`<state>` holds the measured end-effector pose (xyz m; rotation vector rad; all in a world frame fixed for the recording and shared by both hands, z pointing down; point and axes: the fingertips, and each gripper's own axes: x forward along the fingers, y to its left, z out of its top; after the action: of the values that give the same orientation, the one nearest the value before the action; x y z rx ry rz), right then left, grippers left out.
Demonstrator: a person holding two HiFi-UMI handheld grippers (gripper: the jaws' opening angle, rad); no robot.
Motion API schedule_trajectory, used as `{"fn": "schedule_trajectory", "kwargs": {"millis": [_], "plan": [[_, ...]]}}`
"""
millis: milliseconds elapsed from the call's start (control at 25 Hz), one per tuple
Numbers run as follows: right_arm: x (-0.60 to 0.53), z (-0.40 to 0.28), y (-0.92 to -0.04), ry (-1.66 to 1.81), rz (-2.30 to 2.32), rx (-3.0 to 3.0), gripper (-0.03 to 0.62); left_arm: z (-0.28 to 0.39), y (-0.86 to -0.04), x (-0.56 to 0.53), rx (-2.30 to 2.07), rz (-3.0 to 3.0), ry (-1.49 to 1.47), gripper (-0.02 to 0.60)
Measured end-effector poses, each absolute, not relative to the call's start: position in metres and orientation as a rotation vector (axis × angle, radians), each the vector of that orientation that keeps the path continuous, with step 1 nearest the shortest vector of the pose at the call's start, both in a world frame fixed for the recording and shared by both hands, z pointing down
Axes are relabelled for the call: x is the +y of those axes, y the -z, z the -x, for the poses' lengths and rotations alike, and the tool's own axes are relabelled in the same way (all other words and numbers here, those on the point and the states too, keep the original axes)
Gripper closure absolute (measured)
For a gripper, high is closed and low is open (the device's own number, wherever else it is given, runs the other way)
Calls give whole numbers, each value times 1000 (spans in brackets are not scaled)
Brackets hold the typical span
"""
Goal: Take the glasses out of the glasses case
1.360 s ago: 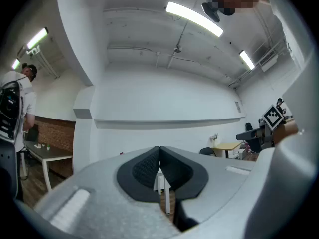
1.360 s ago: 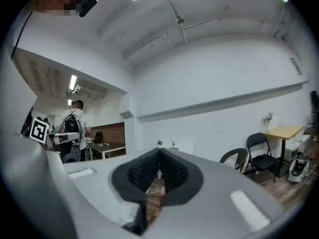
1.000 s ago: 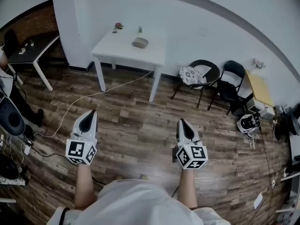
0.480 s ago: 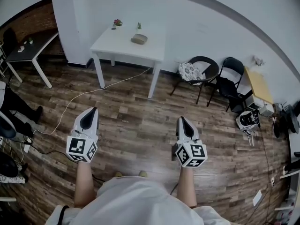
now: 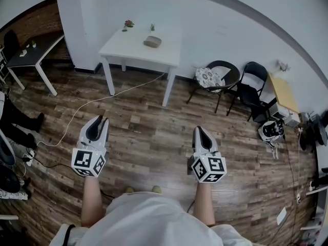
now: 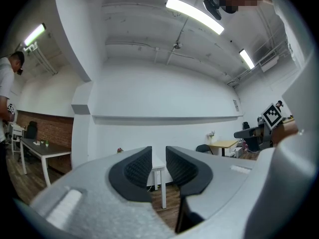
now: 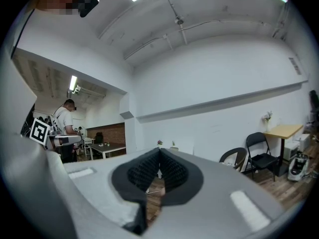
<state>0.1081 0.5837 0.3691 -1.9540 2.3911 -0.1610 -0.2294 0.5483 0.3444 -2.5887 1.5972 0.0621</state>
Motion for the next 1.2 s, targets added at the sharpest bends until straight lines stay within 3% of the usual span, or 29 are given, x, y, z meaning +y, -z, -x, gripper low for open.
{"fn": "schedule_trajectory", "kwargs": {"millis": [560,1200], "plan": [[584,-138,-378,212,1935,2366,591,199,-351,550,1619,2609,-25,492],[552,-216,-374,203,1864,2398,591,113,-352,532,1626,2581,-5,492]]}}
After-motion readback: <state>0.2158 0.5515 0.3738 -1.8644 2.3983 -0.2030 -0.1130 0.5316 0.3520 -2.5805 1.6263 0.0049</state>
